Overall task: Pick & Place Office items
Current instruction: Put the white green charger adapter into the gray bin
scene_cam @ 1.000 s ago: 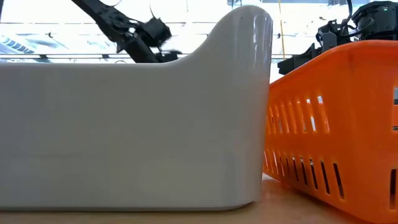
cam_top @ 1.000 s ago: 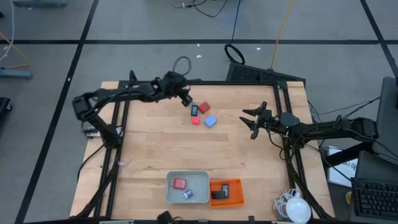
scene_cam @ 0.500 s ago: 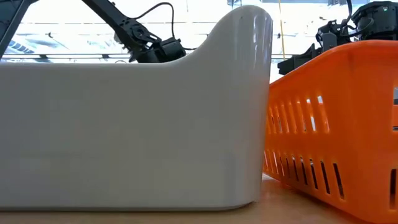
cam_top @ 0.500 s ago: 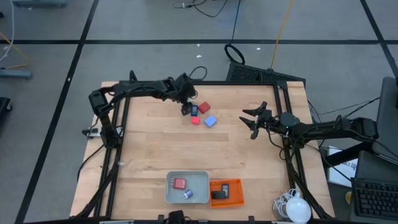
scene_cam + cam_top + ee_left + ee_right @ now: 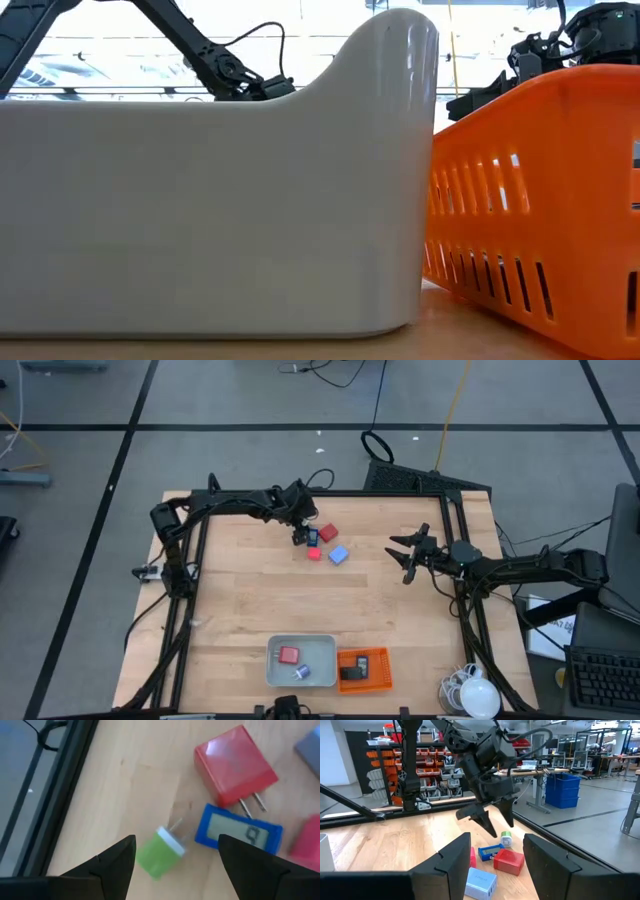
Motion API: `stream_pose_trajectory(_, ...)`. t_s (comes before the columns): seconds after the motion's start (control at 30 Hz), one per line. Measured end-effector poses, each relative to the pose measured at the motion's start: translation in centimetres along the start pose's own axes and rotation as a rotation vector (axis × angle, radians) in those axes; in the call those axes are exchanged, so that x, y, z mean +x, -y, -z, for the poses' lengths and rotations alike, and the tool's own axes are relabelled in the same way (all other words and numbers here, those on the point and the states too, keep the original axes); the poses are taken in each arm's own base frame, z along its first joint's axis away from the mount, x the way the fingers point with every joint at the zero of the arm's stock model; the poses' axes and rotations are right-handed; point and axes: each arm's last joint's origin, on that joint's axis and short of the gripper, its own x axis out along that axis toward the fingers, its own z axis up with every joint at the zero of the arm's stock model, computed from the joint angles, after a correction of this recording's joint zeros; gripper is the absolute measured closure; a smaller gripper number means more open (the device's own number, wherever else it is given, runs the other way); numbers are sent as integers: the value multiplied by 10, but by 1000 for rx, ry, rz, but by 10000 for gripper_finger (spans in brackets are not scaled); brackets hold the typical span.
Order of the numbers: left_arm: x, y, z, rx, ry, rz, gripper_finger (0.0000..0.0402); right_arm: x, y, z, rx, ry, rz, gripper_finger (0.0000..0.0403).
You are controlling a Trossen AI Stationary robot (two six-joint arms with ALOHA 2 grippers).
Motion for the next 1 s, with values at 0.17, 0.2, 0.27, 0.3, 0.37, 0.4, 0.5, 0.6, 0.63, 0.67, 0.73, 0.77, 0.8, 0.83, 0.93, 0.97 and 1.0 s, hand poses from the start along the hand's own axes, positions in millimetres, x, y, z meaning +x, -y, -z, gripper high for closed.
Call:
stream_pose_trajectory(0.17, 19, 3, 7, -2, -43, 15, 117, 0, 0, 1, -2, -12, 1, 232)
stream_pose_trajectory(0.2, 20, 3, 7, -3, -41, 13, 117, 0, 0, 1, -2, -12, 1, 232)
stream_pose_trajectory(0.27, 23, 3, 7, -4, -41, 17, 117, 0, 0, 1, -2, -11, 1, 232)
stream_pose_trajectory(0.3, 23, 3, 8, -3, -43, 19, 117, 0, 0, 1, -2, -12, 0, 232)
stream_pose_trajectory(0.37, 24, 3, 8, -4, -46, 22, 117, 0, 0, 1, -2, -11, 0, 232)
stream_pose_trajectory(0.4, 23, 3, 8, -5, -45, 22, 117, 0, 0, 1, -2, -12, 0, 232)
stream_pose_trajectory(0.5, 19, 4, 8, -26, -59, 22, 117, 0, 0, 1, -2, -11, 0, 232)
stream_pose_trajectory(0.6, 12, 4, 11, -74, -96, 15, 117, 0, 0, 1, -2, -11, 0, 232)
stream_pose_trajectory(0.63, 9, 4, 11, -97, -107, 9, 117, 0, 0, 1, -2, -11, 0, 232)
stream_pose_trajectory(0.67, 6, 4, 12, -118, -118, 0, 117, 0, 0, 1, -2, -12, 0, 232)
stream_pose_trajectory(0.73, -1, 4, 13, -142, -146, -11, 117, 0, 0, 1, -2, -11, 1, 232)
stream_pose_trajectory(0.77, -5, 4, 14, -151, -158, -16, 117, 0, 0, 1, -2, -12, 0, 232)
stream_pose_trajectory(0.8, -7, 4, 14, -159, -164, -16, 117, 0, 0, 1, -2, -12, 0, 232)
stream_pose_trajectory(0.83, -11, 4, 14, -169, -165, -16, 117, 0, 0, 1, -2, -11, 0, 232)
stream_pose_trajectory(0.93, -18, 5, 13, -190, -171, -15, 117, 0, 0, 1, -2, -11, 0, 232)
stream_pose_trajectory(0.97, -19, 5, 13, -190, -167, -16, 117, 0, 0, 1, -2, -12, 0, 232)
stream_pose_trajectory(1.0, -19, 5, 13, -189, -164, -16, 117, 0, 0, 1, -2, -12, 0, 232)
